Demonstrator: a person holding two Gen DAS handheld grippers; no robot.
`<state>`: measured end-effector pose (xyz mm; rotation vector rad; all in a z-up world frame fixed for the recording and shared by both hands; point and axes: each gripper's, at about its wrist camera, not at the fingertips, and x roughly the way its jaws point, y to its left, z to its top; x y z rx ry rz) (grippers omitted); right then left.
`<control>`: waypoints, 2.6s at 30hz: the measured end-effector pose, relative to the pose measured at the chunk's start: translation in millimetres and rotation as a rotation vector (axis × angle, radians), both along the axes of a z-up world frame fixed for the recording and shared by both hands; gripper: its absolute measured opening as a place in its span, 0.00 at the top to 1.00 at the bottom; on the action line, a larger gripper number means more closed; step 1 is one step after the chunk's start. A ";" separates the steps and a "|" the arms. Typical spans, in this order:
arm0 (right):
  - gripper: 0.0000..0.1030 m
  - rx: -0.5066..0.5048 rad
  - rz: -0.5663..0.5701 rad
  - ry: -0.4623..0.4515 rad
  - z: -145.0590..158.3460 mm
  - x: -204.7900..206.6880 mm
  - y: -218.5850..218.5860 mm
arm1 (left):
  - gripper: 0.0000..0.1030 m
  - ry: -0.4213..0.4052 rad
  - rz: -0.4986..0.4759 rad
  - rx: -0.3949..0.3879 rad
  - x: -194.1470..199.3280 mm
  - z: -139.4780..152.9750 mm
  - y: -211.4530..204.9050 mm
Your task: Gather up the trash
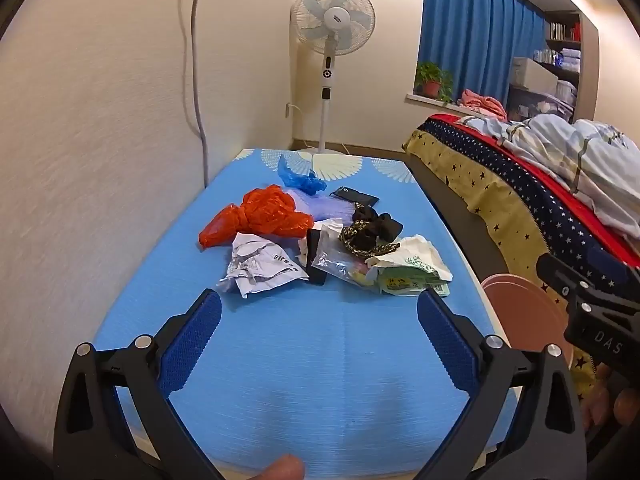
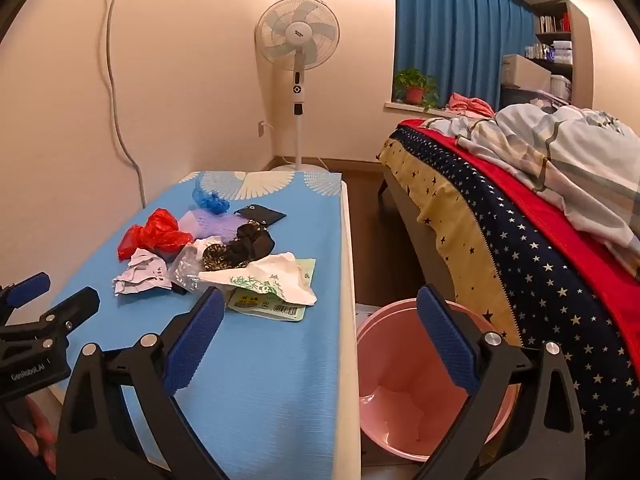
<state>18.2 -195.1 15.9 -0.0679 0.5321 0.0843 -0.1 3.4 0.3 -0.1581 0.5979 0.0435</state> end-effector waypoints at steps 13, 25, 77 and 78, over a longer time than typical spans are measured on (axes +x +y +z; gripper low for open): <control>0.08 -0.005 0.010 0.027 -1.7 1.0 2.0 | 0.08 -0.016 -0.005 0.030 -2.0 0.4 -5.7; 0.08 -0.019 0.013 0.038 -2.8 0.7 4.9 | 0.08 -0.008 0.003 0.014 -1.2 -1.8 -3.0; 0.13 -0.017 0.012 0.039 -0.5 0.8 6.5 | 0.08 -0.002 0.002 0.011 -2.9 -4.9 -2.8; 0.13 -0.016 0.012 0.041 0.3 1.4 7.1 | 0.08 -0.001 0.003 0.010 -3.3 -5.2 -2.9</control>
